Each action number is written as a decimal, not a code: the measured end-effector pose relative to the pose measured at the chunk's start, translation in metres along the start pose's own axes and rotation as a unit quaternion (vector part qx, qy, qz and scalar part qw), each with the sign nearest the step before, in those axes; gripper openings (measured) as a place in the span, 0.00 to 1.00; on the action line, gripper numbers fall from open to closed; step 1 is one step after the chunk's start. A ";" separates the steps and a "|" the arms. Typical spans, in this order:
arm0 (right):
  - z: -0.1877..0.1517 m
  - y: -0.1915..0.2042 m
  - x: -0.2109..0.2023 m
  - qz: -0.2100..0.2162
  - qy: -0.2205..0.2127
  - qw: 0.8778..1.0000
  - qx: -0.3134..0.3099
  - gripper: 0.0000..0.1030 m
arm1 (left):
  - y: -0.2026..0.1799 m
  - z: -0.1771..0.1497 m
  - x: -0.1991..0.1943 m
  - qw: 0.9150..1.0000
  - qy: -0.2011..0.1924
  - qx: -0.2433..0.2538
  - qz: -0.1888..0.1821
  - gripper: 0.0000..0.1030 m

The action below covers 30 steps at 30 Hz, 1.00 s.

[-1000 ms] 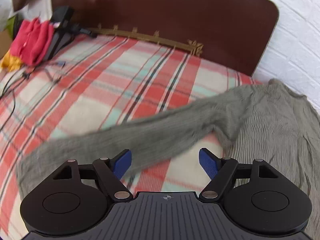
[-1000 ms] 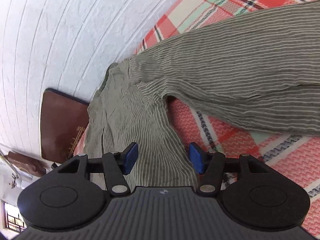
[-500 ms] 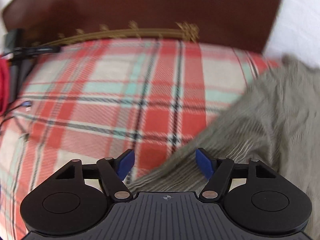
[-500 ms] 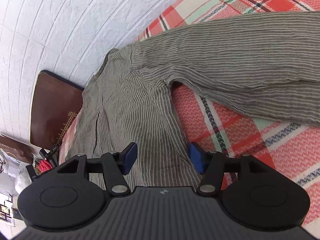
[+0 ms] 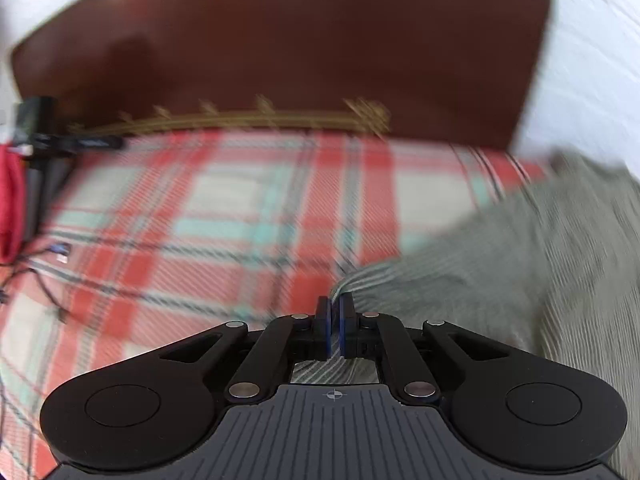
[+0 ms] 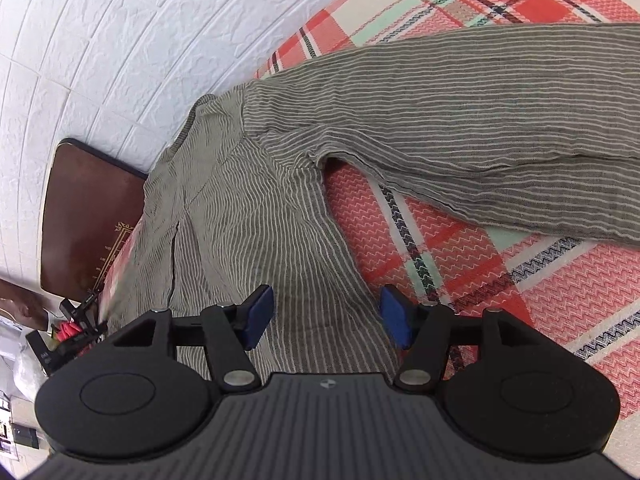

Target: Fold clothes

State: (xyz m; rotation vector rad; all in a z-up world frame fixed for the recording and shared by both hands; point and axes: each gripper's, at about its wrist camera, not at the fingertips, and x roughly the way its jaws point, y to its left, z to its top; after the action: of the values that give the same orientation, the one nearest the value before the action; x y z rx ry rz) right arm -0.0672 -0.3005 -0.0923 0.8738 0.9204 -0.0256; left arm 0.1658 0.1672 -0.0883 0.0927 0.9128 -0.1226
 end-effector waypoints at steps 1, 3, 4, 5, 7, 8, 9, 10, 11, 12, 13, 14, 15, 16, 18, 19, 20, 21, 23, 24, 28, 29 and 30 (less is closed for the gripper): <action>0.000 0.001 -0.001 0.000 0.000 1.000 -0.002 0.63 | 0.000 0.001 0.003 1.000 0.002 0.001 0.006 0.00; 0.001 0.002 -0.003 0.002 0.001 1.000 -0.011 0.63 | -0.001 0.004 0.009 1.000 0.006 0.002 0.019 0.00; 0.002 0.004 -0.005 0.003 0.001 1.000 -0.017 0.63 | -0.001 0.006 0.011 1.000 0.007 0.003 0.025 0.00; 0.005 0.007 -0.009 0.005 -0.005 0.999 -0.033 0.63 | -0.002 0.007 0.014 0.999 0.009 0.003 0.031 0.00; 0.016 0.017 -0.022 0.002 -0.028 0.997 -0.073 0.63 | -0.003 0.010 0.020 0.999 0.013 0.005 0.043 0.00; 0.023 0.022 -0.028 -0.003 -0.041 0.995 -0.094 0.63 | -0.003 0.011 0.023 0.999 0.015 0.005 0.049 0.00; 0.033 0.026 -0.033 -0.018 -0.059 0.991 -0.118 0.62 | -0.003 0.013 0.026 0.998 0.017 0.006 0.056 0.02; 0.044 0.031 -0.037 -0.034 -0.076 0.986 -0.142 0.62 | -0.004 0.014 0.029 0.998 0.018 0.007 0.062 0.03; 0.055 0.036 -0.040 -0.050 -0.091 0.981 -0.163 0.62 | -0.004 0.016 0.030 0.998 0.019 0.007 0.067 0.15; 0.066 0.038 -0.036 -0.067 -0.098 0.977 -0.174 0.63 | -0.005 0.018 0.029 0.997 0.017 0.007 0.070 0.31; 0.077 0.040 -0.031 -0.082 -0.102 0.974 -0.184 0.63 | -0.006 0.020 0.027 0.997 0.015 0.007 0.073 0.33; 0.087 0.041 -0.022 -0.088 -0.097 0.973 -0.189 0.63 | -0.007 0.022 0.025 0.997 0.011 0.005 0.072 0.34; 0.096 0.042 -0.013 -0.094 -0.092 0.973 -0.190 0.63 | -0.009 0.025 0.020 0.998 0.005 0.000 0.064 0.35; 0.102 0.043 -0.003 -0.098 -0.087 0.972 -0.195 0.63 | -0.010 0.029 0.016 0.998 -0.001 -0.006 0.056 0.37; 0.113 0.048 0.018 -0.103 -0.081 0.967 -0.217 0.62 | -0.017 0.037 0.010 0.999 -0.010 -0.003 0.034 0.46; 0.116 0.052 0.027 -0.105 -0.080 0.964 -0.230 0.62 | -0.024 0.041 0.008 1.000 -0.014 0.006 0.026 0.50; 0.119 0.055 0.036 -0.105 -0.079 0.962 -0.241 0.62 | -0.031 0.044 0.009 1.000 -0.017 0.017 0.019 0.52; 0.122 0.056 0.043 -0.103 -0.076 0.961 -0.247 0.62 | -0.039 0.047 0.011 0.999 -0.017 0.029 0.013 0.53; 0.127 0.061 0.055 -0.095 -0.070 0.959 -0.257 0.65 | -0.056 0.052 0.016 0.998 -0.016 0.053 0.001 0.56; 0.130 0.063 0.061 -0.094 -0.066 0.958 -0.264 0.66 | -0.063 0.055 0.022 0.998 -0.012 0.063 -0.002 0.57; 0.139 0.071 0.081 -0.097 -0.050 0.951 -0.288 0.68 | -0.089 0.054 0.050 0.995 0.012 0.100 0.001 0.61; 0.141 0.071 0.085 -0.102 -0.043 0.951 -0.287 0.68 | -0.094 0.052 0.057 0.994 0.018 0.107 0.005 0.56; 0.143 0.071 0.089 -0.109 -0.037 0.951 -0.289 0.68 | -0.097 0.050 0.060 0.994 0.019 0.111 0.006 0.41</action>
State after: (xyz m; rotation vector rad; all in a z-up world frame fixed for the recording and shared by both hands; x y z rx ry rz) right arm 0.1125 -0.3192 -0.0665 0.2244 0.8842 0.0211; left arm 0.2277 0.0610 -0.1080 0.3080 0.9339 -0.2108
